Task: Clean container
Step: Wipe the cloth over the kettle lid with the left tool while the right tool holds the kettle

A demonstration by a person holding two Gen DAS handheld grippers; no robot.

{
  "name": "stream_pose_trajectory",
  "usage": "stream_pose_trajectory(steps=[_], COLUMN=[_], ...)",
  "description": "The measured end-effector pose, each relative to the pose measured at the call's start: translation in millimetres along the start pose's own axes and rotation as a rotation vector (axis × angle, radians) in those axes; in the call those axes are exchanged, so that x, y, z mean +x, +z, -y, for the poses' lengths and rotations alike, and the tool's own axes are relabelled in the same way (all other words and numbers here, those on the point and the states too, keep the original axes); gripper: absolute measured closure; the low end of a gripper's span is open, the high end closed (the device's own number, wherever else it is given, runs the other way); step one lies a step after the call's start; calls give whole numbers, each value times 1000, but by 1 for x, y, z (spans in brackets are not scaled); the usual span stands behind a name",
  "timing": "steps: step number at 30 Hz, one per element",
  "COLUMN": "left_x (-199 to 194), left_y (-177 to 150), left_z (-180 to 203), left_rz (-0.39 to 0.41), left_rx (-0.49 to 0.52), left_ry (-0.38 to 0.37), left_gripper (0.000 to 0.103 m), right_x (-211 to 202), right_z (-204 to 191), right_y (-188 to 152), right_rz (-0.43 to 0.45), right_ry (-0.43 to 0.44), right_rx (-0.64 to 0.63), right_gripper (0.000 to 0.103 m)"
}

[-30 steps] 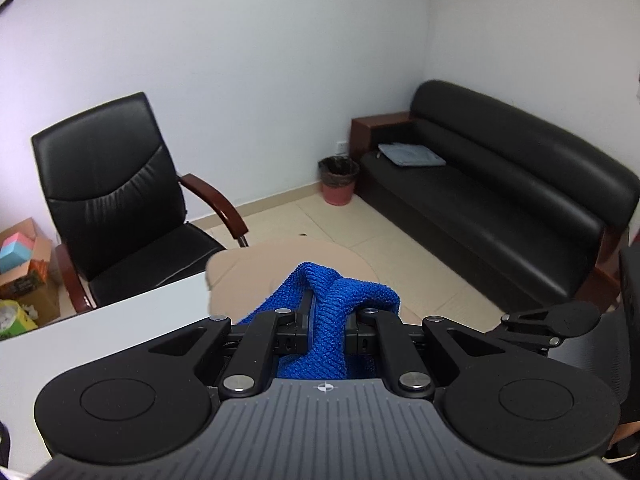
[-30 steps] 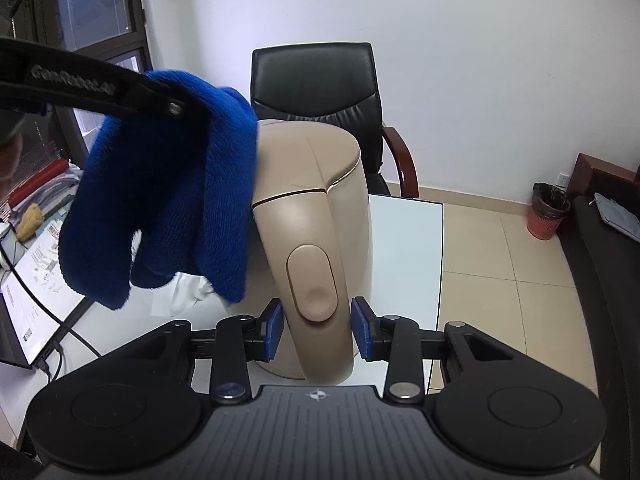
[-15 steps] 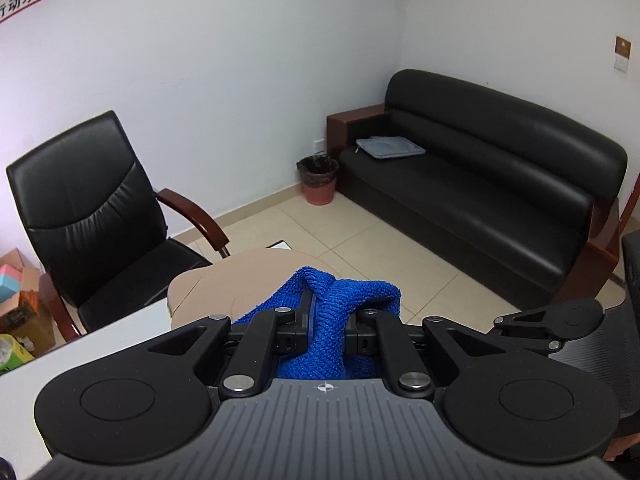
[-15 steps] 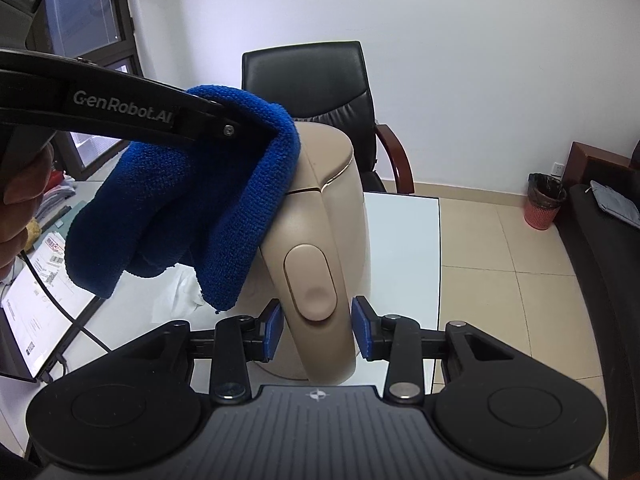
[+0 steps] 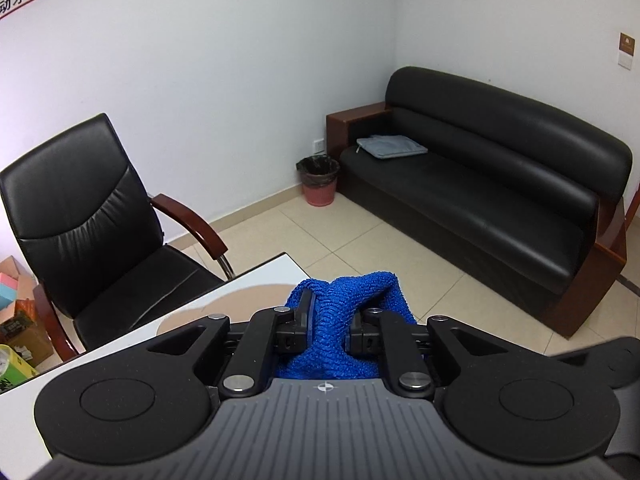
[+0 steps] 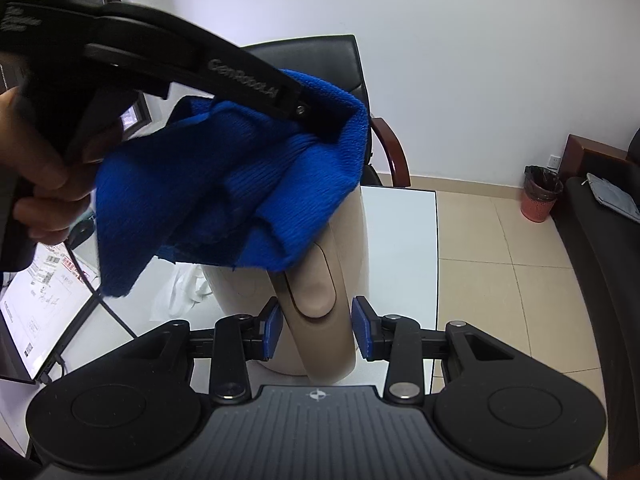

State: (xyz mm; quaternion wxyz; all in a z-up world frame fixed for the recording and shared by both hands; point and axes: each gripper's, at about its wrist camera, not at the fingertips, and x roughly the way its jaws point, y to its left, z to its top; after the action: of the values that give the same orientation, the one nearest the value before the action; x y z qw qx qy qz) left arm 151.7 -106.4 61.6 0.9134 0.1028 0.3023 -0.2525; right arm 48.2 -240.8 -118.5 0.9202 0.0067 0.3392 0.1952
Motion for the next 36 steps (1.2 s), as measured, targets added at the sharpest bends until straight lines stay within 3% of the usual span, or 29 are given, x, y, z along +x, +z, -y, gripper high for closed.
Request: stream_pose_trajectory(steps=[16, 22, 36], left_x=[13, 3, -32], left_y=[2, -5, -32], left_z=[-31, -51, -78], left_rz=[20, 19, 17], left_rx=[-86, -171, -242], left_ry=[69, 97, 168], left_gripper=[82, 82, 82], right_x=[1, 0, -4], right_z=[-3, -4, -2], right_y=[2, 3, 7], right_rz=[-13, -21, -37], right_ry=[-16, -29, -43], right_rx=[7, 15, 22], right_gripper=[64, 64, 64])
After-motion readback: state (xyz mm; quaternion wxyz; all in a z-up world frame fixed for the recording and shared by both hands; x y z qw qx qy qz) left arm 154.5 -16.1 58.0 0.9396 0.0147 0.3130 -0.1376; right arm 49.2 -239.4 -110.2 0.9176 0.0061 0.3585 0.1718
